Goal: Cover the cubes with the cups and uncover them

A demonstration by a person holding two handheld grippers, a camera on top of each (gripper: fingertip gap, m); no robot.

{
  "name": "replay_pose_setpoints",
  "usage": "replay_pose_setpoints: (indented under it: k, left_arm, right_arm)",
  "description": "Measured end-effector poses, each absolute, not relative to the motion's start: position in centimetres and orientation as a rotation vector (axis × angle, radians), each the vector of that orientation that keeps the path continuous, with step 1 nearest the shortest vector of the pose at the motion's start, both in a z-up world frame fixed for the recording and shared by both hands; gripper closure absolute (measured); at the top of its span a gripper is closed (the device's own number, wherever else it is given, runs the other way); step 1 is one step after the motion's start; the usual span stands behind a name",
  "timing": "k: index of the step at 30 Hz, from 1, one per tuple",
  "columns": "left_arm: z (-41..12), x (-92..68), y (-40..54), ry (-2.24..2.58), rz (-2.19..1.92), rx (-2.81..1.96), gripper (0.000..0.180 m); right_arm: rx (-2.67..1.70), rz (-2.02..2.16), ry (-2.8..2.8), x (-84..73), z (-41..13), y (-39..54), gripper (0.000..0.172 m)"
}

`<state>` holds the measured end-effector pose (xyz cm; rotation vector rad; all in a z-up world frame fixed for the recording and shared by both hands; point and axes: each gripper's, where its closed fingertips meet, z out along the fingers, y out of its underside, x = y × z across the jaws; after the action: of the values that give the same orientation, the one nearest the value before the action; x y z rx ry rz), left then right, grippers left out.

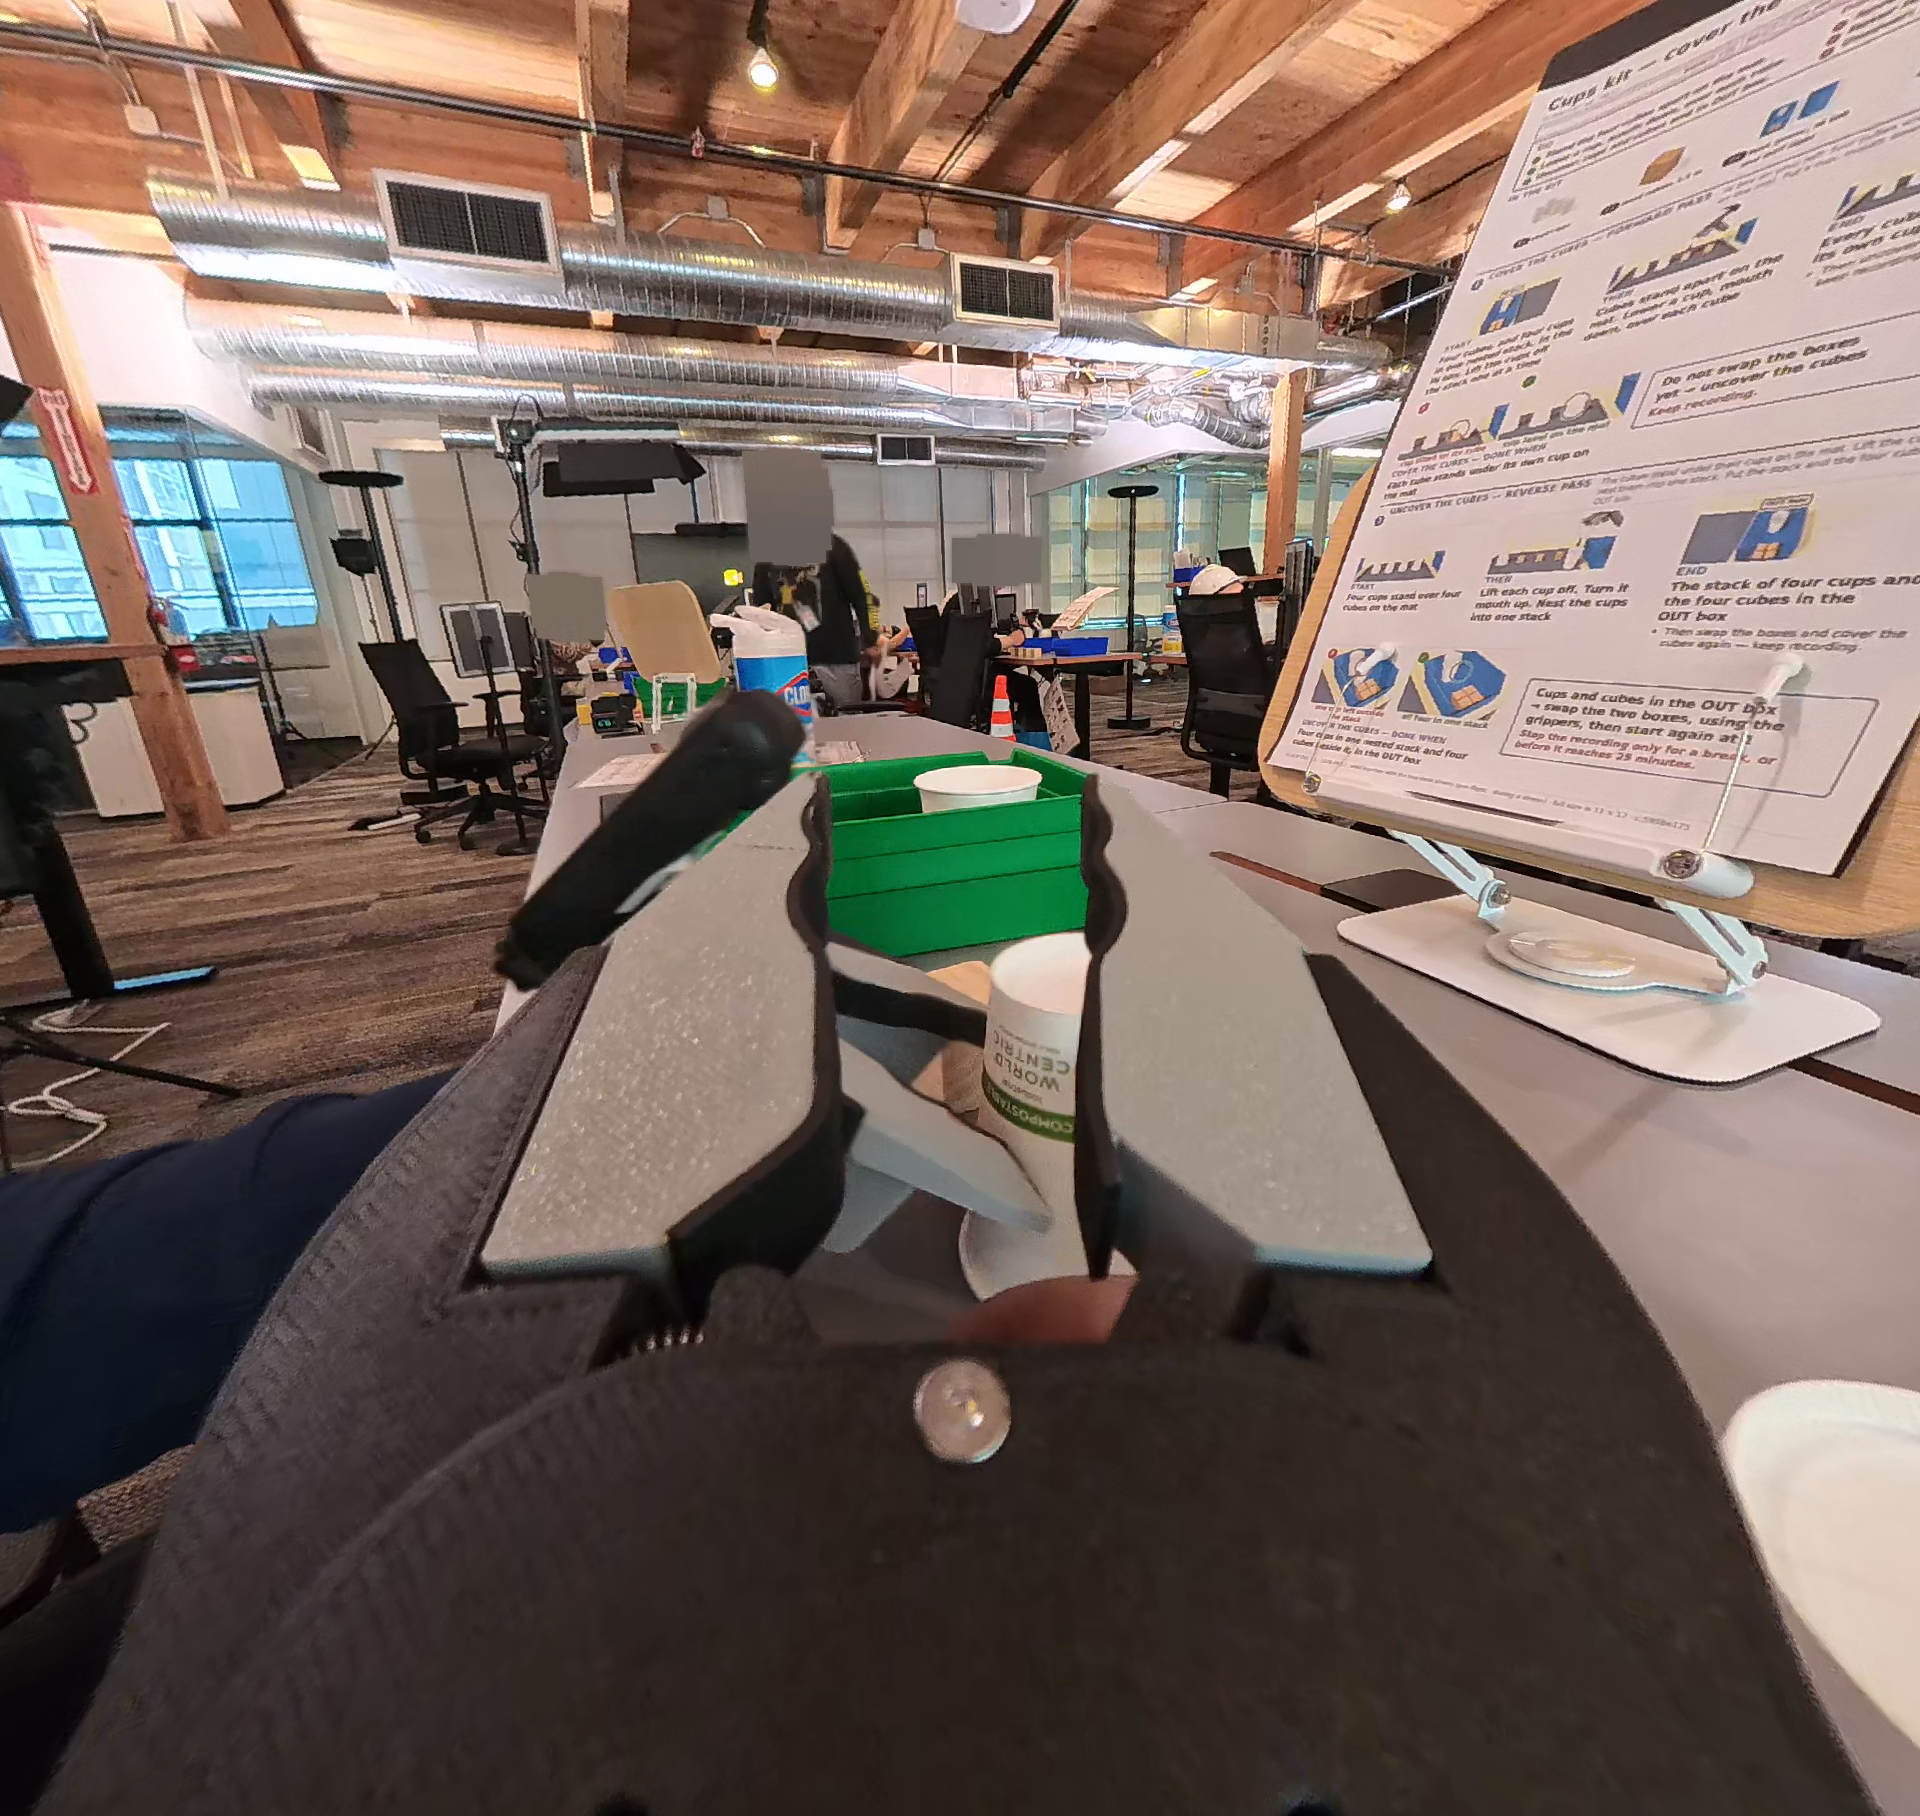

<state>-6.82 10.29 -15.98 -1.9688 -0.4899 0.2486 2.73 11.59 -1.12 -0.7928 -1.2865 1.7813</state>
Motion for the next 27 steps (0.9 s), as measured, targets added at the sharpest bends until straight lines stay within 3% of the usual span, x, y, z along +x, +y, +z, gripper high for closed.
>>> replay_pose_setpoints:
  k: [13,27]
  left_arm:
    - [-14.8,-3.7,2.9,-0.448,0.445,-1.909,0.101]
    - [-12.5,-4.0,0.9,-0.464,0.502,-1.751,0.107]
  right_arm:
    - [-0.78,1.772,-1.304,2.8,-1.2,11.2,0.126]
    - [-0.832,1.721,-1.364,1.8,-2.6,10.8,0.125]
